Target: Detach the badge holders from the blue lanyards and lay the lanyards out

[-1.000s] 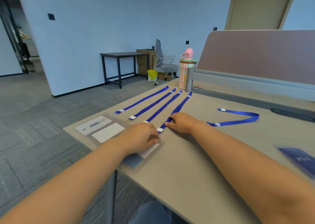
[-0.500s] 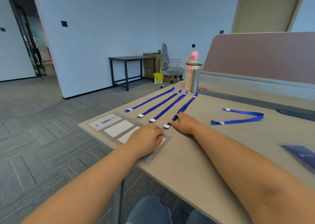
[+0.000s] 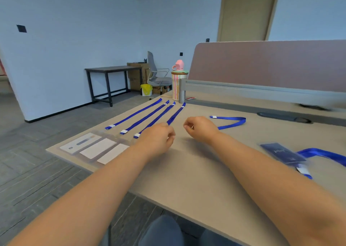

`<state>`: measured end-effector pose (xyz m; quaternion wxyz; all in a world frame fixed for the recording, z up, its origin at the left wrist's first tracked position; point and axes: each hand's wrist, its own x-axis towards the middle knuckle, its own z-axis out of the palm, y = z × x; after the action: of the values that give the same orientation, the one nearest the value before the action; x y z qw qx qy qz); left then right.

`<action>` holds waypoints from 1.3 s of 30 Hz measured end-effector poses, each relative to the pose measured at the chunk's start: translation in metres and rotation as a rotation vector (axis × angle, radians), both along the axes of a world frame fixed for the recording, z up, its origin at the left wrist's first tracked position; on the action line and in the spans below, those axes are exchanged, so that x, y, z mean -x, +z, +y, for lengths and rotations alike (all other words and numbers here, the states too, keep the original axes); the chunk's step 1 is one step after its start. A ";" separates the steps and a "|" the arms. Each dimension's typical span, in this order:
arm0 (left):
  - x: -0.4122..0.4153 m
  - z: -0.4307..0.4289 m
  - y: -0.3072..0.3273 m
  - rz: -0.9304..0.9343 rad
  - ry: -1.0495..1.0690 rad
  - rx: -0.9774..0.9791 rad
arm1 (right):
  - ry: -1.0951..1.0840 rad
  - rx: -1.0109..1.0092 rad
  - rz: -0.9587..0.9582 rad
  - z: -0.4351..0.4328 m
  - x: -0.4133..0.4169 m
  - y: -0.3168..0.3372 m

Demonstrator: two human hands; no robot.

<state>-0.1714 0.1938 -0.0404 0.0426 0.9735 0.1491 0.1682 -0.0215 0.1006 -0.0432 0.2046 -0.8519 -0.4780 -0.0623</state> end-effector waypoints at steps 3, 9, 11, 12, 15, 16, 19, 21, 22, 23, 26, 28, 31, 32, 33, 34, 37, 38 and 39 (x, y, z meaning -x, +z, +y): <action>-0.034 -0.032 0.002 0.003 -0.094 0.008 | -0.110 -0.008 -0.049 -0.047 -0.019 0.000; -0.101 -0.094 -0.009 0.092 -0.302 -0.027 | -0.344 0.000 -0.036 -0.153 -0.055 0.000; -0.118 -0.116 -0.013 0.138 -0.397 -0.040 | -0.403 0.005 -0.001 -0.187 -0.063 0.001; -0.126 -0.126 -0.014 0.150 -0.442 -0.053 | -0.422 0.008 0.028 -0.203 -0.066 0.001; -0.146 -0.153 -0.019 0.153 -0.554 -0.076 | -0.454 0.054 0.096 -0.243 -0.068 -0.002; -0.152 -0.160 -0.021 0.163 -0.578 -0.074 | -0.458 0.075 0.122 -0.253 -0.069 -0.004; -0.164 -0.171 -0.026 0.201 -0.619 -0.066 | -0.450 0.123 0.223 -0.269 -0.071 -0.012; -0.173 -0.172 -0.026 0.220 -0.638 -0.081 | -0.434 0.127 0.248 -0.272 -0.072 -0.015; -0.177 -0.172 -0.026 0.234 -0.642 -0.100 | -0.424 0.118 0.258 -0.272 -0.073 -0.016; -0.180 -0.172 -0.026 0.244 -0.644 -0.131 | -0.416 0.110 0.263 -0.271 -0.073 -0.016; -0.185 -0.168 -0.026 0.218 -0.660 -0.275 | -0.393 0.101 0.275 -0.268 -0.076 -0.015; -0.183 -0.165 -0.024 0.155 -0.665 -0.335 | -0.374 0.078 0.294 -0.264 -0.077 -0.013; -0.177 -0.156 -0.018 0.034 -0.635 -0.320 | -0.383 -0.090 0.339 -0.257 -0.078 -0.013; -0.174 -0.154 -0.015 -0.045 -0.644 -0.321 | -0.392 -0.169 0.345 -0.255 -0.078 -0.014; -0.171 -0.153 -0.014 -0.148 -0.664 -0.342 | -0.395 -0.235 0.351 -0.254 -0.077 -0.016; -0.171 -0.151 -0.013 -0.235 -0.658 -0.365 | -0.384 -0.280 0.363 -0.254 -0.076 -0.018; -0.173 -0.146 -0.013 -0.419 -0.597 -0.392 | -0.324 -0.400 0.394 -0.255 -0.071 -0.021; -0.173 -0.147 -0.012 -0.470 -0.582 -0.387 | -0.316 -0.472 0.407 -0.255 -0.070 -0.021; -0.172 -0.147 -0.009 -0.501 -0.561 -0.384 | -0.313 -0.545 0.438 -0.255 -0.069 -0.021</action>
<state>0.0004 0.0463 -0.0496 -0.0603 0.8956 -0.1709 0.4062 0.0478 -0.1545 -0.0637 0.5090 -0.8220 -0.2531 -0.0343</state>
